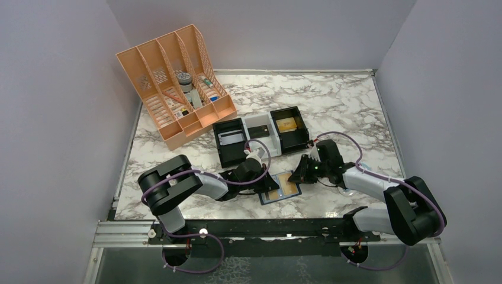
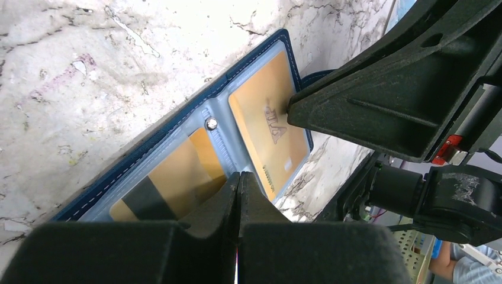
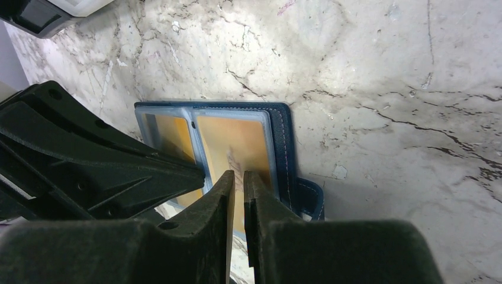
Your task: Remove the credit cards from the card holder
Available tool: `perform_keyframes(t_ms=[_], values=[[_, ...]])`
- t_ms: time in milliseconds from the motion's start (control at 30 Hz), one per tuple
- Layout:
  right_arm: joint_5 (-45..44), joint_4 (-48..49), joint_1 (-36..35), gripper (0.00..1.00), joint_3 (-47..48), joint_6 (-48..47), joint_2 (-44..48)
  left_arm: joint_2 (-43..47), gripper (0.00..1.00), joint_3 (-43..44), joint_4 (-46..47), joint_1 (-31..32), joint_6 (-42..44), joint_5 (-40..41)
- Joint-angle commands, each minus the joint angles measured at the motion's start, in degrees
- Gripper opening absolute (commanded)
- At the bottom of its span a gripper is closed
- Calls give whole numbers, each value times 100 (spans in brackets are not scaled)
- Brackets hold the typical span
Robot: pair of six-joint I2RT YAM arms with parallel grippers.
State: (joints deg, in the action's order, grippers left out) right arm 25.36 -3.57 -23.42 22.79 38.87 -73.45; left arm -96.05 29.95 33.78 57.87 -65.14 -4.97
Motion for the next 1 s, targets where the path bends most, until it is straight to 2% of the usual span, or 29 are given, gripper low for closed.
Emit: perform_keyframes(t_ms=[0,67,267,400,733,967], values=[[-781,-609,-5,14,-172,-169,-23,113,0,-50,-150,21,81,140],[-757,-611,-5,15,-160,-169,9,70,1,18,-146,14,125,69],[-752,-605,-5,16,-175,-174,16,-82,23,276,-144,22,168,-100],[-744,-530,-5,16,-243,-108,-26,-297,29,377,-120,40,109,-180],[-755,-528,-5,16,-297,-48,-10,-728,28,329,324,56,-169,-296],[-796,-548,-5,16,-297,-55,14,-717,13,214,454,50,-293,-158]])
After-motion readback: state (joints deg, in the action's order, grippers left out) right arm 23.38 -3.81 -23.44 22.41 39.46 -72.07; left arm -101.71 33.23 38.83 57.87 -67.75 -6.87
